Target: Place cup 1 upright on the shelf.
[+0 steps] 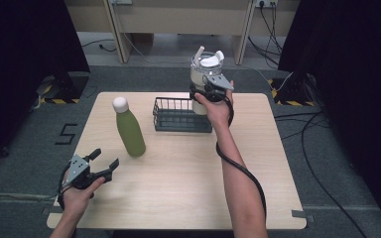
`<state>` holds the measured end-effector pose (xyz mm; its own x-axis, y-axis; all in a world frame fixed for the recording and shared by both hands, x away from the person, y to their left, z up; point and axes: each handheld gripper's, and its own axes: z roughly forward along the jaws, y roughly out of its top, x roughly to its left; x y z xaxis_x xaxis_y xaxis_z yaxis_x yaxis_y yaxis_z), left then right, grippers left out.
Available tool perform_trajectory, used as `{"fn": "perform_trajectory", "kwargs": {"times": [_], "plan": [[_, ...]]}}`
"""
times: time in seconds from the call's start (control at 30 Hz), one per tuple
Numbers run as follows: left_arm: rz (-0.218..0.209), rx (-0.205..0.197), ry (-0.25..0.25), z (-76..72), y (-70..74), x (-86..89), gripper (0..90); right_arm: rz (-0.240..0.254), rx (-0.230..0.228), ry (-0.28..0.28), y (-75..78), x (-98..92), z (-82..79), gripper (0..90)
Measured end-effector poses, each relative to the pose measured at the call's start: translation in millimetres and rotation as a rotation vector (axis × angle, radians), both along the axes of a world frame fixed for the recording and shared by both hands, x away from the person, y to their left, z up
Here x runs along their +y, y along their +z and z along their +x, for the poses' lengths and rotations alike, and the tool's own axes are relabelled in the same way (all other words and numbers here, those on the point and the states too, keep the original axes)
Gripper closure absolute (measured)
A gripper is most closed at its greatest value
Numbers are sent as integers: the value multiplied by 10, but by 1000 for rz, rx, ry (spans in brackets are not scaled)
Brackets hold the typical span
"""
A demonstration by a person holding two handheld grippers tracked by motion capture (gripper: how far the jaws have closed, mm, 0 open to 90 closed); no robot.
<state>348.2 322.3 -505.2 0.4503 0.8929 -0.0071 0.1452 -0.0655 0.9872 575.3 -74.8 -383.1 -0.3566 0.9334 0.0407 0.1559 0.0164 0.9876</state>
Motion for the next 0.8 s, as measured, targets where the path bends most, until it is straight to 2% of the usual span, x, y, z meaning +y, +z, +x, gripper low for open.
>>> {"fn": "perform_trajectory", "kwargs": {"times": [0.13,0.17,0.27,0.3,0.33,0.47,0.8], "plan": [[4,-9,-3,7,-1,-3,176,-10,5,-1,-42,-11,33,104],[-3,2,-2,3,-4,-9,176,-10,4,-3,-47,-10,38,104],[7,-11,-3,10,-1,-4,177,-9,6,-1,-64,-4,59,104],[-1,2,-2,2,-4,-10,177,-10,9,0,-73,0,65,104],[5,-6,-2,5,-1,-5,177,-15,10,-4,-81,2,72,104],[-7,9,-1,1,-6,-11,177,-18,19,-6,-126,11,98,104],[-3,2,-2,3,-7,-7,177,-22,51,-9,-295,47,135,104]]}}
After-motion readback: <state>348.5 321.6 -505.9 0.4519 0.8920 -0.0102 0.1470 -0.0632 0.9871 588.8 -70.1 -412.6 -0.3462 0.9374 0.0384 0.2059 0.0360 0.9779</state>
